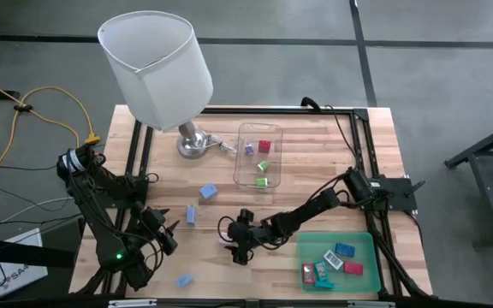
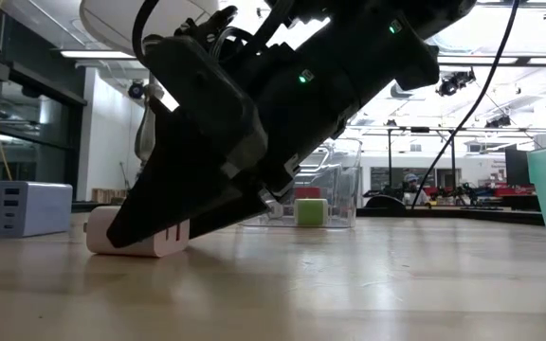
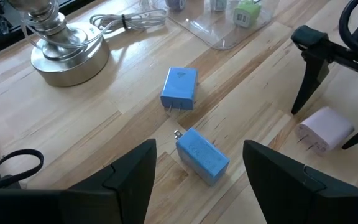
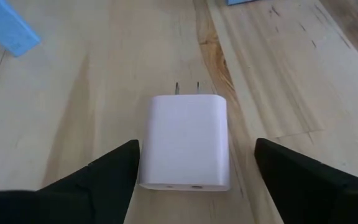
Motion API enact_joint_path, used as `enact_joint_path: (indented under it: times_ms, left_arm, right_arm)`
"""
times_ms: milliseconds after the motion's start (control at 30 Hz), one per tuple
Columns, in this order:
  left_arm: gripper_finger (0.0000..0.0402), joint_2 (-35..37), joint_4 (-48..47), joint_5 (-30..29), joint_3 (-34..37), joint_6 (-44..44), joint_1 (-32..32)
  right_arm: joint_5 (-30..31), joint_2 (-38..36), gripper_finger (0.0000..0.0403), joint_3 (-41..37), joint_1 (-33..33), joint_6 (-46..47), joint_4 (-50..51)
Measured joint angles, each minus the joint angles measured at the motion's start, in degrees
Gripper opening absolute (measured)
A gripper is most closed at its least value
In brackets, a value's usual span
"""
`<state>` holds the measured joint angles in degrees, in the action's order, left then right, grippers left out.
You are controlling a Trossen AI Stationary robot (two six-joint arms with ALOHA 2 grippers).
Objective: Pick & Place Office items
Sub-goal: Put the white charger adapter into the transparent bin
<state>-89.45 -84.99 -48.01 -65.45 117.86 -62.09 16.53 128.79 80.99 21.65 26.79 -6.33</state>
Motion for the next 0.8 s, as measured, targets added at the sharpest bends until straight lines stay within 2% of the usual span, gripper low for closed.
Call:
enact_joint_path:
  times_ms: [800]
  left_arm:
    - [0.0232, 0.0, 0.0, 0.0, 0.0, 0.0, 0.0]
  right_arm:
    - [-0.8, 0.1, 0.0209, -0.1, -0.1, 0.5, 0.0]
